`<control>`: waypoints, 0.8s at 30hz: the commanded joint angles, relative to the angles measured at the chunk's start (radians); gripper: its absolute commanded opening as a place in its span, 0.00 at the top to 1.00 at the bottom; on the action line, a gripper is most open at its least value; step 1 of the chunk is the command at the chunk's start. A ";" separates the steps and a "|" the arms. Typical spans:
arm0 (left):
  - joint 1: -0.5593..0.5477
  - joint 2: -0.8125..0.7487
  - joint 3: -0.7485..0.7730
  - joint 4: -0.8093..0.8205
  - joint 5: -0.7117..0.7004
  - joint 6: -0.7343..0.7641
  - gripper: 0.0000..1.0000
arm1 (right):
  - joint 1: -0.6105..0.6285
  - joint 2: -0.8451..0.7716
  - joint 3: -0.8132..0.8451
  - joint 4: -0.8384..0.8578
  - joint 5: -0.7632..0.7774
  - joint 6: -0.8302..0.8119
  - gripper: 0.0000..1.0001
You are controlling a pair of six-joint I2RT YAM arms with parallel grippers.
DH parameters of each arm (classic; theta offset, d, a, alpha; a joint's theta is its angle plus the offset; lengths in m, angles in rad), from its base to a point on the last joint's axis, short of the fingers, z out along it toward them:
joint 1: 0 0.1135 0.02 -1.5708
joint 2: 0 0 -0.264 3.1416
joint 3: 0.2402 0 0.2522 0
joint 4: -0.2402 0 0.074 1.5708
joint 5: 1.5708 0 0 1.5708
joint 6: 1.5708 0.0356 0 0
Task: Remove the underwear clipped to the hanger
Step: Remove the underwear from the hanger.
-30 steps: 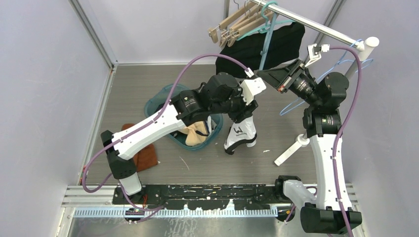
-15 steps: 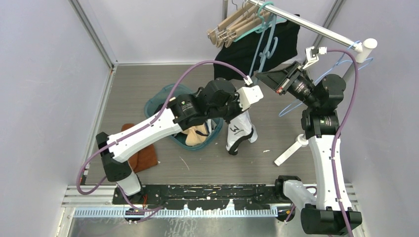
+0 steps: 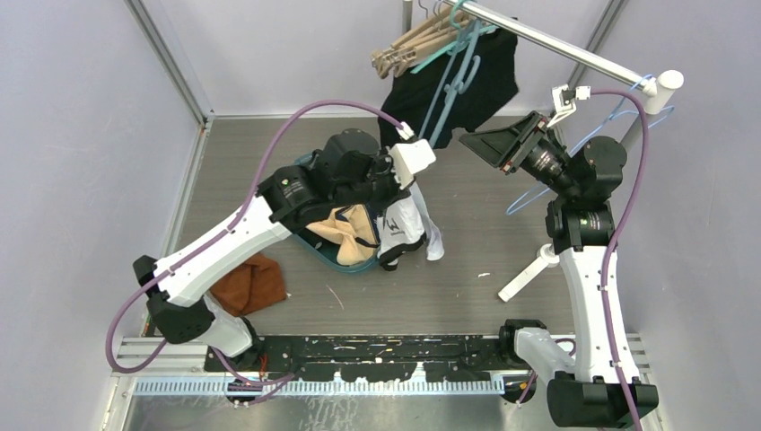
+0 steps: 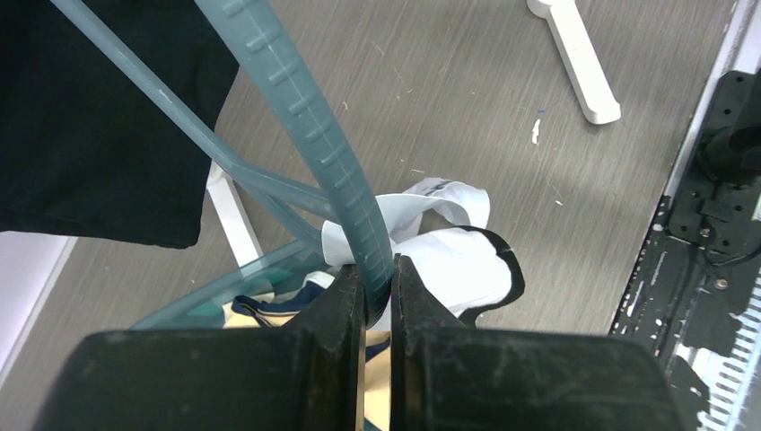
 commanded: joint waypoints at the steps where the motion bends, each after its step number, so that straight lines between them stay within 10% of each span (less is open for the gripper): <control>1: 0.044 -0.091 0.015 0.056 0.089 -0.056 1.00 | -0.001 -0.005 0.051 0.036 -0.022 -0.066 0.35; 17: 0.069 -0.222 0.061 -0.286 0.443 0.073 1.00 | -0.002 0.052 0.267 -0.292 -0.258 -0.560 0.26; 24: 0.073 -0.240 0.084 -0.522 0.520 0.135 1.00 | -0.002 0.071 0.506 -0.781 -0.255 -1.224 0.23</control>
